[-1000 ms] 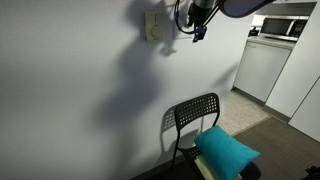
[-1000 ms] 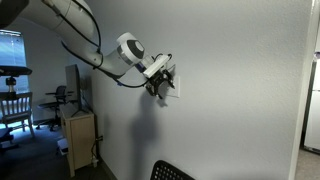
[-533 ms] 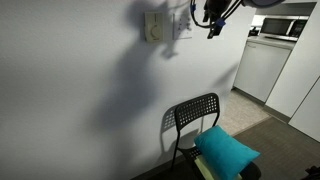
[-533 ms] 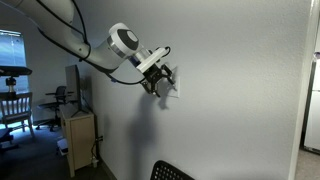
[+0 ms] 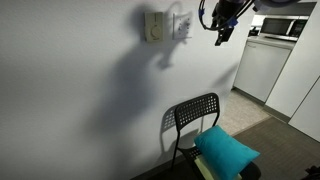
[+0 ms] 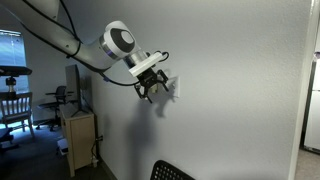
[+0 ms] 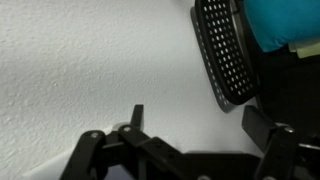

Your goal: Push the switch on the right upwards

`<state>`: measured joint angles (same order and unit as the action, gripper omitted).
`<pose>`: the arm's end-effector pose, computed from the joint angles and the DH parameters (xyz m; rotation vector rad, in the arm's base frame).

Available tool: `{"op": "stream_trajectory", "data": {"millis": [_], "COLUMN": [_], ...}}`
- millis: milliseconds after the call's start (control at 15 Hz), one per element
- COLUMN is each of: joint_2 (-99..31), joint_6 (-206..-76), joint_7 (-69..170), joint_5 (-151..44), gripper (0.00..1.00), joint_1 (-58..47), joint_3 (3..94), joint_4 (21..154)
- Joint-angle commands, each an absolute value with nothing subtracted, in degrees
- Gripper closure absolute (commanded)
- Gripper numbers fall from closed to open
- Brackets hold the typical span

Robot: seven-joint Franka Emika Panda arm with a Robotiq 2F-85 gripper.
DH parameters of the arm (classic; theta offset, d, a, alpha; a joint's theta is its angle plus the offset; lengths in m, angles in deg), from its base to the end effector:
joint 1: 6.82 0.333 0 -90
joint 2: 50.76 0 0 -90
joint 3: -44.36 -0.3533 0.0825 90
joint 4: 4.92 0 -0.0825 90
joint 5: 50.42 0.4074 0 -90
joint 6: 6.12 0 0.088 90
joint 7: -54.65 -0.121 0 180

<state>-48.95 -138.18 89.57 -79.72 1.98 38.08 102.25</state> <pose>0.6176 0.1499 0.5560 2.1967 1.4098 0.4193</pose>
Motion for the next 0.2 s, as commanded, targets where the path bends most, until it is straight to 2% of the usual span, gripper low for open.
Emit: {"op": "stream_trajectory", "data": {"millis": [0, 133], "joint_2": [-48.9, -48.9], "joint_6": [-138.0, -138.0], "joint_7": [90.2, 90.3], "joint_5": [-78.2, -77.6], "gripper": [0.00, 0.00], "joint_1": [1.5, 1.5], "joint_3": [37.6, 37.6], "joint_4": [102.4, 102.8]}}
